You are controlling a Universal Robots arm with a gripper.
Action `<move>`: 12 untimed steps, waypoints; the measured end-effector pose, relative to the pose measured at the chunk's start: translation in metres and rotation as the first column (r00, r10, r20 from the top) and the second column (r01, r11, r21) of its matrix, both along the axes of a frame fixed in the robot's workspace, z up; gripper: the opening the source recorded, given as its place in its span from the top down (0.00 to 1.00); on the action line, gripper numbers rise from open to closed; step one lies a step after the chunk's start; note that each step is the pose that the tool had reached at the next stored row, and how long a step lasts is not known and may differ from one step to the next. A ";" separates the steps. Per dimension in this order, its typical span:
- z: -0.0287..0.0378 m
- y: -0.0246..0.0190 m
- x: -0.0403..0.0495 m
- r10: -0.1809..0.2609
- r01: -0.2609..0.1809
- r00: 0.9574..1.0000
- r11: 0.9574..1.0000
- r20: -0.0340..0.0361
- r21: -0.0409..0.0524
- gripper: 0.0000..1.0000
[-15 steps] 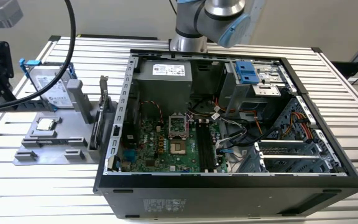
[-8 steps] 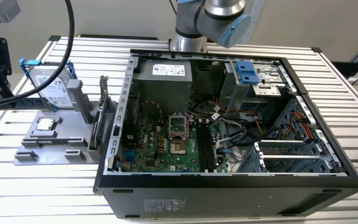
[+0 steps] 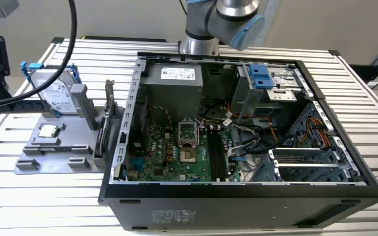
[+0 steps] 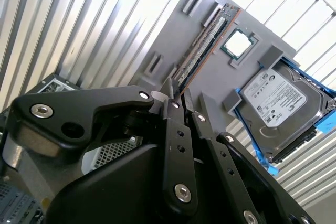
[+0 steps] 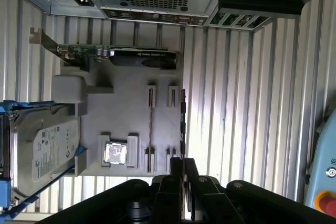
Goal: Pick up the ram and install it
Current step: 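Pick up the ram and move it above insertion slot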
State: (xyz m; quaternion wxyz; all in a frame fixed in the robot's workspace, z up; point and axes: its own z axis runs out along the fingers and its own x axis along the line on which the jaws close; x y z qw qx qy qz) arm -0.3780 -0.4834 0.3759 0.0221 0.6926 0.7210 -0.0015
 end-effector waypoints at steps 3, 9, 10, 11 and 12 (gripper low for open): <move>0.0019 0.0000 0.0000 0.000 0.000 1.000 1.000 0.000 0.000 1.00; 0.0054 0.0000 0.0000 0.000 0.000 1.000 1.000 0.000 0.000 1.00; 0.0060 0.0000 0.0000 0.000 0.000 1.000 1.000 0.000 0.000 1.00; 0.0065 0.0000 0.0000 0.000 0.000 1.000 1.000 0.000 0.000 1.00; 0.0068 0.0000 0.0000 0.000 0.000 1.000 1.000 0.000 0.000 1.00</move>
